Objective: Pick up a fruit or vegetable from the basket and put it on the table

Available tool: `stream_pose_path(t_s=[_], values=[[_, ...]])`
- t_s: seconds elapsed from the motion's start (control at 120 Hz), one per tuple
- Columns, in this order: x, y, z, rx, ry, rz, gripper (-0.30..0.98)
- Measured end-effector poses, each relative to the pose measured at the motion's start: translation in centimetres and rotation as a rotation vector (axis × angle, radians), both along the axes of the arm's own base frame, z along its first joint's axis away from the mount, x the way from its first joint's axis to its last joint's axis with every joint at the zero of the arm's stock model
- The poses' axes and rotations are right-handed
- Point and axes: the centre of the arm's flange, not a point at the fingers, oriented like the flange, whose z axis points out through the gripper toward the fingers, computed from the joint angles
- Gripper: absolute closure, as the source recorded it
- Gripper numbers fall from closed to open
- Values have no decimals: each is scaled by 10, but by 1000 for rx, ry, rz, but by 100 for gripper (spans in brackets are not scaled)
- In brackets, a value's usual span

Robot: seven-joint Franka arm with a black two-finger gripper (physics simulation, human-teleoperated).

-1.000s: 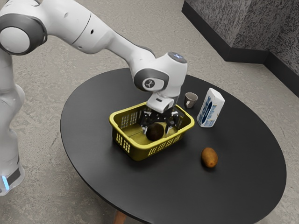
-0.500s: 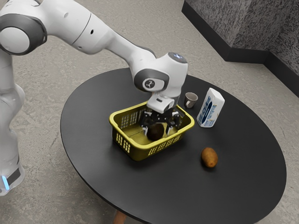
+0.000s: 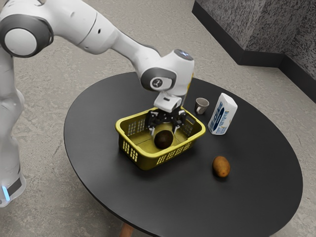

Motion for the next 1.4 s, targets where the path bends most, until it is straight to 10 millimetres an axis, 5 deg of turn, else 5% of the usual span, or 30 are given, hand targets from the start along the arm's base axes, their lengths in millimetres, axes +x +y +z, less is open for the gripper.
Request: stream_pose_path(t_s=[0.367,0.6,0.867,0.95,1.075,1.133,1.267,1.4], values=[[-2,-41,-1,-4,1,-72,0],[-1,-30,0,-9,-1,-48,27],[0,-22,5,-22,-11,-27,34],[-2,-26,36,-37,-57,-35,34],[-15,-32,129,-76,-182,-61,34],[-27,-48,154,-92,-205,-95,33],[-47,-106,166,-109,-184,-205,34],[-57,-133,165,-109,-159,-247,34]])
